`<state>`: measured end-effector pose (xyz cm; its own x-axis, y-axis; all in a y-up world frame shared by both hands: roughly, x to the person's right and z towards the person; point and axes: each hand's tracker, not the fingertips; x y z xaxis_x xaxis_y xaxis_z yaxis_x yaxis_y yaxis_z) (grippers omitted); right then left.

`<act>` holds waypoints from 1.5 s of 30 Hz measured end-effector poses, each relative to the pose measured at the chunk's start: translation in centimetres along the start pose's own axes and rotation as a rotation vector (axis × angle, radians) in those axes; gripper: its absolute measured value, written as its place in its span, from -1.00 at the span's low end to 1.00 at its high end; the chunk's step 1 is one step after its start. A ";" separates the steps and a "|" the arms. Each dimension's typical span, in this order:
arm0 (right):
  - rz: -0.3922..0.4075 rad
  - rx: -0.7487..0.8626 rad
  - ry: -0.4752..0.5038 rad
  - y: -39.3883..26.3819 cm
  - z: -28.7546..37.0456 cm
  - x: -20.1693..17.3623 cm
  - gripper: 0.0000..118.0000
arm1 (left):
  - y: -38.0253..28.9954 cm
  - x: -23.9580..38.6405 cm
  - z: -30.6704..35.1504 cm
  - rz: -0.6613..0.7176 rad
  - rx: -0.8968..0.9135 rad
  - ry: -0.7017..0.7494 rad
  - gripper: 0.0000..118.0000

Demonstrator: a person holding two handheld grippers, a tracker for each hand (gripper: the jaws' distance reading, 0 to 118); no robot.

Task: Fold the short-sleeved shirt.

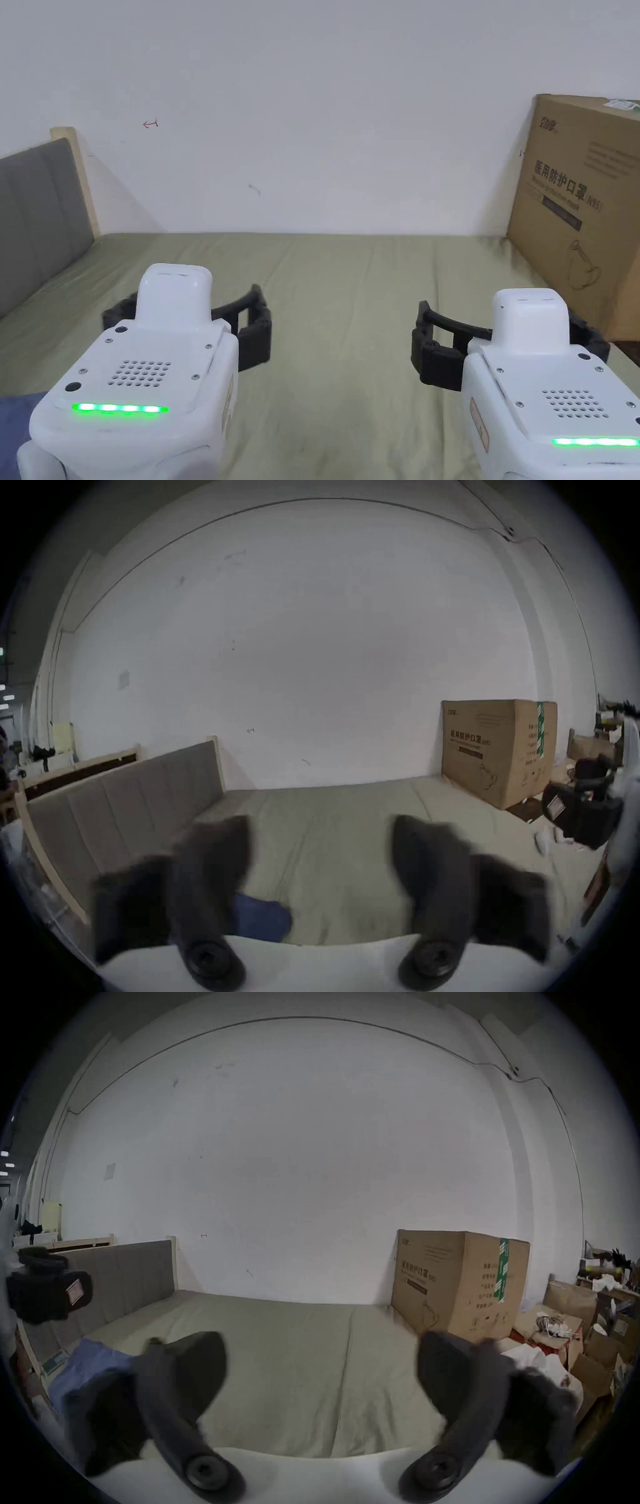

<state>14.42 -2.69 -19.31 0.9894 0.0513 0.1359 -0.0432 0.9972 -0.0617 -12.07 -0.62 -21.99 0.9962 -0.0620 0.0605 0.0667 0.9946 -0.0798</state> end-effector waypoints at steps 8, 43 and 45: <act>-0.036 -0.055 0.033 -1.0 -1.2 0.0 -1.00 | -1.6 0.6 -0.9 -0.018 -0.048 -0.012 -1.00; -0.008 -0.139 0.618 -0.5 -3.1 -20.1 -1.00 | -4.0 -18.8 7.5 0.133 -0.162 0.483 -1.00; -0.004 -0.153 0.610 -1.0 -3.6 -19.9 -1.00 | -5.4 -19.5 5.6 0.151 -0.225 0.442 -1.00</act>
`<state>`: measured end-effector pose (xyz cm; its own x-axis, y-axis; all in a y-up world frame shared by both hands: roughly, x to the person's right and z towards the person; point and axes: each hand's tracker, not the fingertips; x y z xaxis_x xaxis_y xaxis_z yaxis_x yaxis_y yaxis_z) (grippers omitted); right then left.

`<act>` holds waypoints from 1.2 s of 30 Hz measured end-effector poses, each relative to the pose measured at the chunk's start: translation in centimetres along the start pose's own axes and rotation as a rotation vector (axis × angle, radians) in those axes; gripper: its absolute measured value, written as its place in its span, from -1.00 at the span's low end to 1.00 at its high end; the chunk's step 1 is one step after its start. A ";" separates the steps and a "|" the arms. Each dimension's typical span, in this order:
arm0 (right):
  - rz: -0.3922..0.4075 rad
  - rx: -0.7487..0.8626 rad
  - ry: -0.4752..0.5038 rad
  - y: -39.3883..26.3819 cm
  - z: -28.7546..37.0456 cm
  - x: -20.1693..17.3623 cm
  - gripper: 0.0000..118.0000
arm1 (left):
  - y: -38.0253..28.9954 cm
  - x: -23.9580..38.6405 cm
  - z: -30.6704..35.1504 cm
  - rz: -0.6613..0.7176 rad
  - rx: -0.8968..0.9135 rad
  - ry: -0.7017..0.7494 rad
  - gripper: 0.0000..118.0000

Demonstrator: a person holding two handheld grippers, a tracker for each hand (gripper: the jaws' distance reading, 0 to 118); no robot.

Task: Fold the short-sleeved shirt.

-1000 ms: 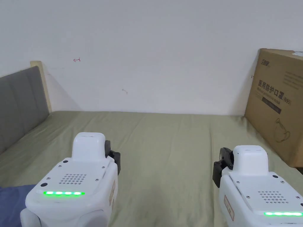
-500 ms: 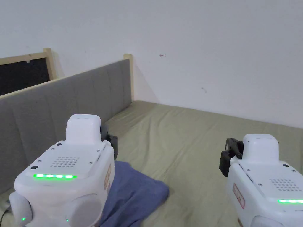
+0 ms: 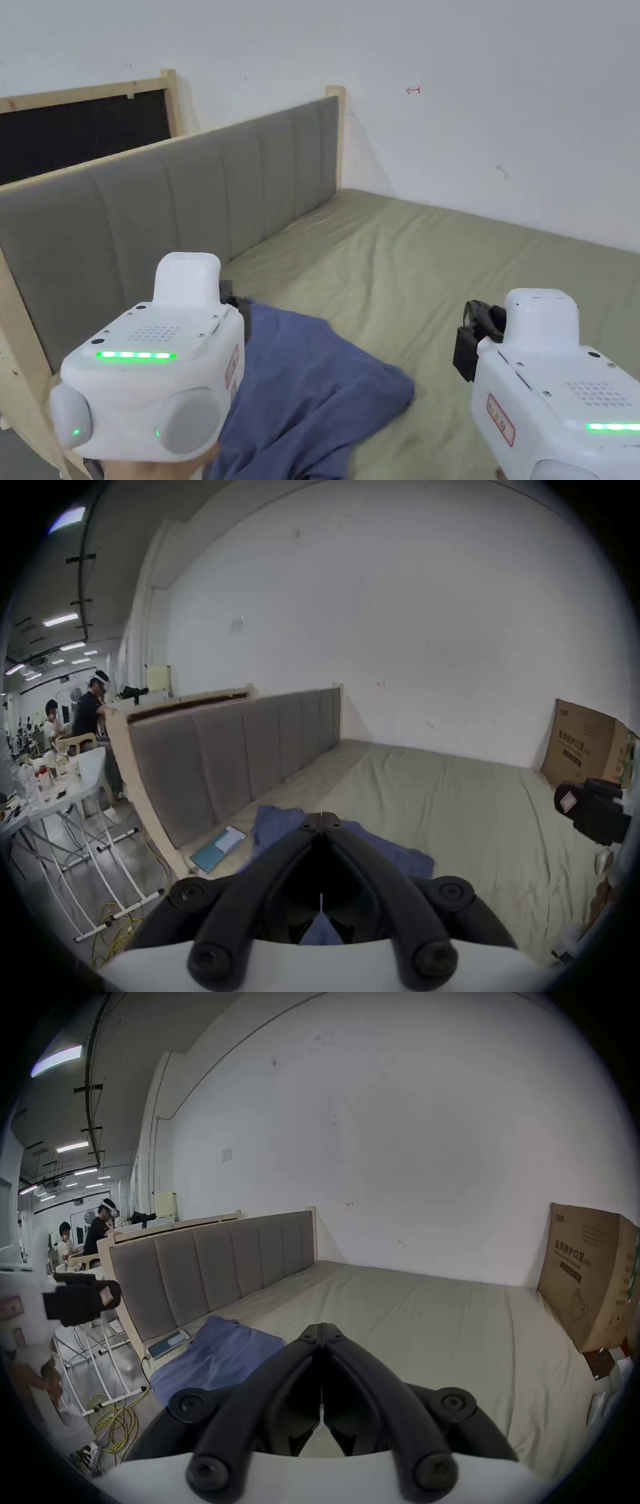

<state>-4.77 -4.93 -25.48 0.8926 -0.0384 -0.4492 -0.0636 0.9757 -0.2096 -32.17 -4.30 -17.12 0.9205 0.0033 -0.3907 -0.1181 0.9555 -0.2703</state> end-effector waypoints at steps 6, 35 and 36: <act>-0.015 -0.077 -0.018 -1.9 -1.6 1.1 -1.00 | -5.3 0.1 -10.9 0.016 -0.337 -0.110 -1.00; -0.231 -0.352 -0.052 -8.4 -7.4 5.6 -1.00 | -14.8 -0.6 -23.2 0.289 -0.811 -0.195 -0.88; -0.246 -0.349 -0.050 -8.3 -7.2 5.9 -1.00 | -14.4 -0.7 -22.9 0.272 -0.805 -0.198 -0.89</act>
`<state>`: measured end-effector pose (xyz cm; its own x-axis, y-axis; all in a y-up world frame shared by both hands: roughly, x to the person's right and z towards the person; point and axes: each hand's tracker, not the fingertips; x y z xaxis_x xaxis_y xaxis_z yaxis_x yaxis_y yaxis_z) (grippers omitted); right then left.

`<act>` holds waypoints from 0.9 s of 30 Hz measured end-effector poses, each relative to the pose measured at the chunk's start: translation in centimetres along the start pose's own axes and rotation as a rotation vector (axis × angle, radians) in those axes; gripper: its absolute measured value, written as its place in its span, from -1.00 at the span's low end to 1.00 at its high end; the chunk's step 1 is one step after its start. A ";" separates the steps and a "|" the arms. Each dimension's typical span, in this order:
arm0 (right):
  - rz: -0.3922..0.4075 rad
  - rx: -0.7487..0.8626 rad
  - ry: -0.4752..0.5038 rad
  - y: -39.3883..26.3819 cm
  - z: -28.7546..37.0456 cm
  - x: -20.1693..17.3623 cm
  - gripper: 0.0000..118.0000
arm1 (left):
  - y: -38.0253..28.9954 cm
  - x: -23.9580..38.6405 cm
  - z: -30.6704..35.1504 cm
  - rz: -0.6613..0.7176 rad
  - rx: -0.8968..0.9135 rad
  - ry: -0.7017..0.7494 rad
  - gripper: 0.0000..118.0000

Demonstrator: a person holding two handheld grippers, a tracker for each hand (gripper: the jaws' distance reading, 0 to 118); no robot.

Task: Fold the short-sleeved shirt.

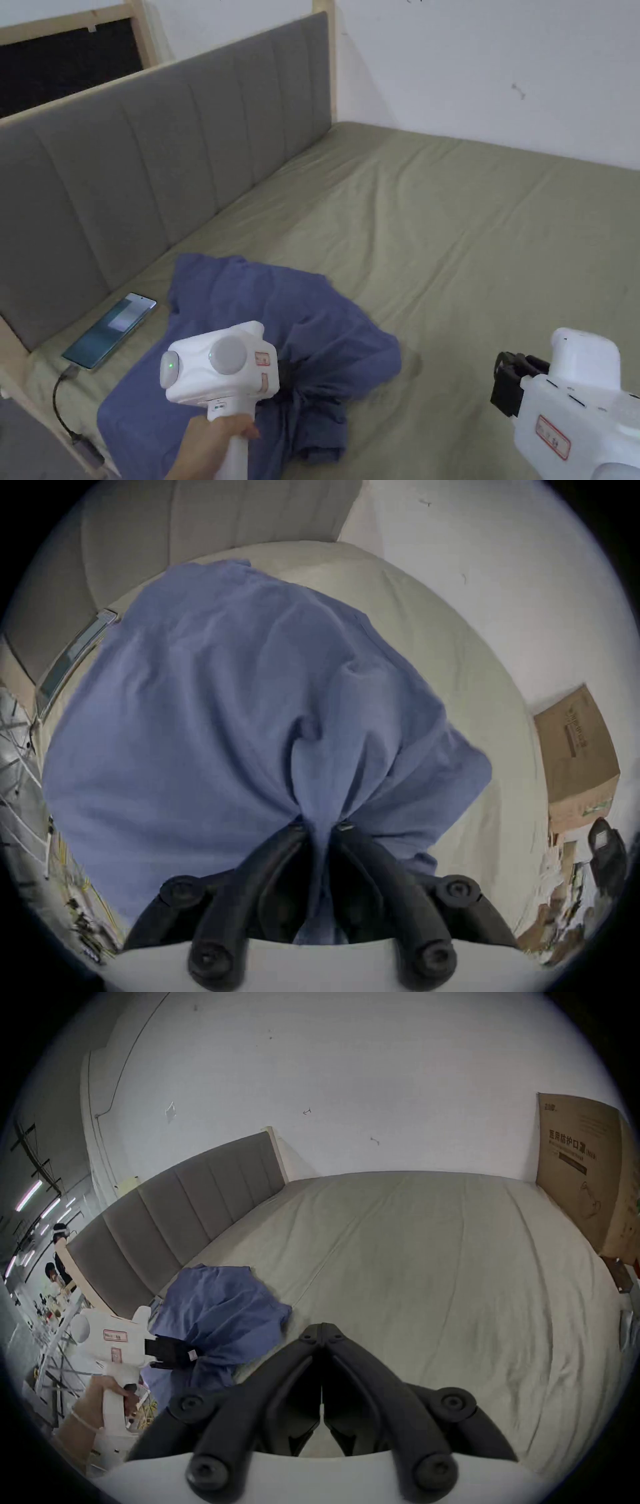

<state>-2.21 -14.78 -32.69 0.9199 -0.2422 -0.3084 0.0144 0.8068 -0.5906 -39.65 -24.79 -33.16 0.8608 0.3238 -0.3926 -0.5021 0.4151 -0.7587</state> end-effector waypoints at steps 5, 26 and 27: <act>-0.013 0.036 -0.013 0.5 2.0 1.3 -1.00 | 1.3 2.4 3.0 0.011 0.043 -0.041 -0.89; -0.324 0.421 -0.408 3.1 22.9 20.5 -1.00 | -9.9 45.2 13.0 -0.715 0.025 -0.727 -0.89; -0.332 0.432 -0.443 2.7 23.8 21.4 -1.00 | -11.6 46.2 12.7 -0.716 -0.011 -0.773 -0.89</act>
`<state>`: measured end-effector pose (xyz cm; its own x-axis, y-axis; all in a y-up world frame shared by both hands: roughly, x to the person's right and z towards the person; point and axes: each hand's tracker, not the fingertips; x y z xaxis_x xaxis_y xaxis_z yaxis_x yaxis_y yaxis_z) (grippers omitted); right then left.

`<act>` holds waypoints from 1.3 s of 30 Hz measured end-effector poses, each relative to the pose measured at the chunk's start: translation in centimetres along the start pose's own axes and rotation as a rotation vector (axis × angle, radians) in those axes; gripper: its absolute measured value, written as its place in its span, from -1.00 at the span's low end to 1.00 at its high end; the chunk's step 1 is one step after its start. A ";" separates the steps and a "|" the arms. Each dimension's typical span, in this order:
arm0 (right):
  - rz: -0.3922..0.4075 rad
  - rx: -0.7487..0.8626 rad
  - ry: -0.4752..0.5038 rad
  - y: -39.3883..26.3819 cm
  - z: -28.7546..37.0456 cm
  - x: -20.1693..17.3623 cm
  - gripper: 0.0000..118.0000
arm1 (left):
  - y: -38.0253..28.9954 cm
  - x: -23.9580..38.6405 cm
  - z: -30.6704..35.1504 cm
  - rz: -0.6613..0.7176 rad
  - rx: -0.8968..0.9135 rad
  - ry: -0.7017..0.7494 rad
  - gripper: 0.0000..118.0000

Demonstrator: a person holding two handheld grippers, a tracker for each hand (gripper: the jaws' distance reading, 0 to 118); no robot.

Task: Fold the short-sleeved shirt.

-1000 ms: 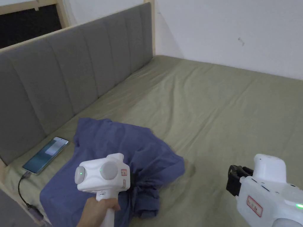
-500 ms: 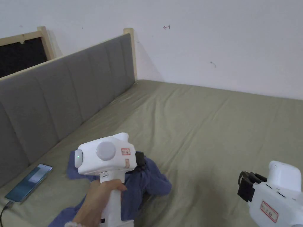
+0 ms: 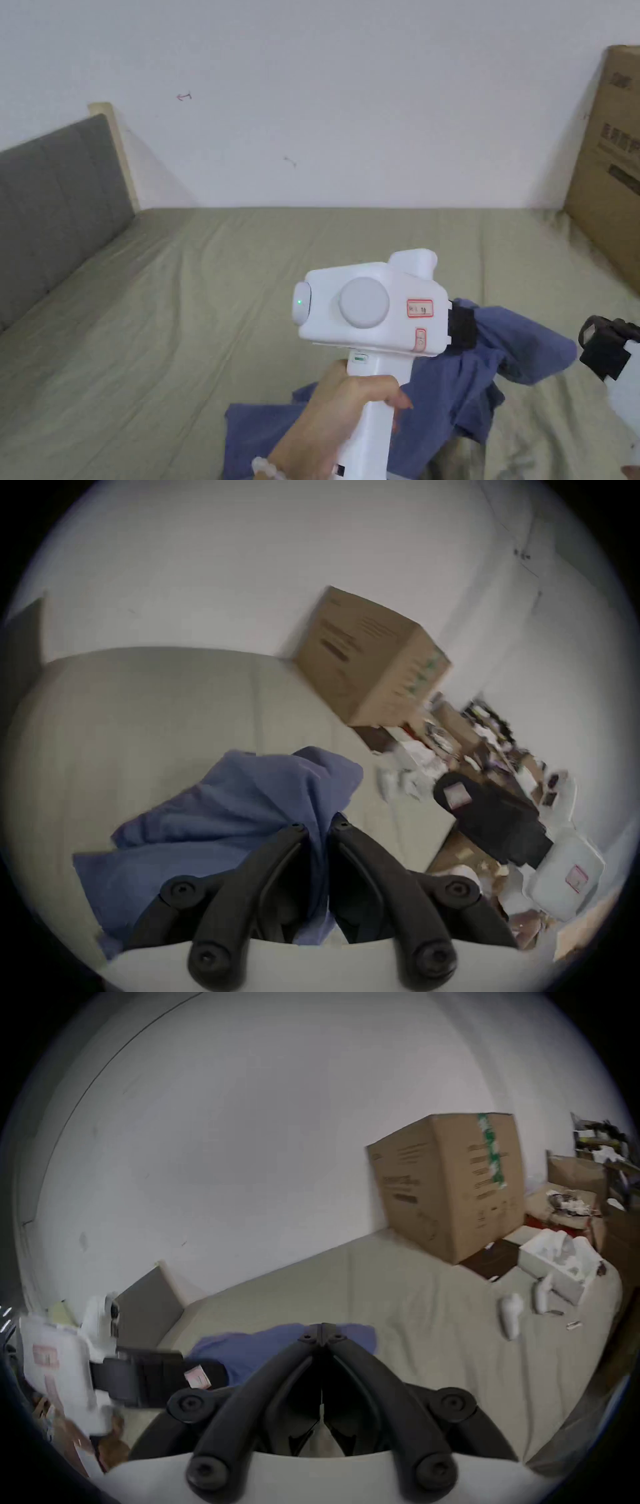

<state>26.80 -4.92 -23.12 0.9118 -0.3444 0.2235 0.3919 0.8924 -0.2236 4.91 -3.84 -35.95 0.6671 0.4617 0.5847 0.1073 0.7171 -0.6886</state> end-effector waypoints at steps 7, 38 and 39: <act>-0.016 -0.021 -0.110 -0.7 1.8 5.5 -1.00 | -10.5 1.7 -12.7 -0.122 -0.357 0.127 -0.89; 0.077 -0.250 0.007 -7.3 -3.4 -1.1 -1.00 | -17.7 -13.9 -0.7 0.189 -0.274 0.487 -1.00; 0.084 -0.261 0.014 -7.6 -3.8 -1.5 -1.00 | -17.6 -14.2 -0.5 0.196 -0.273 0.497 -1.00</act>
<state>22.94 -12.33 -25.32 0.9434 -0.2781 0.1808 0.3314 0.8135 -0.4779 -6.07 -23.23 -32.32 0.9513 0.2253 0.2103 0.0890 0.4524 -0.8874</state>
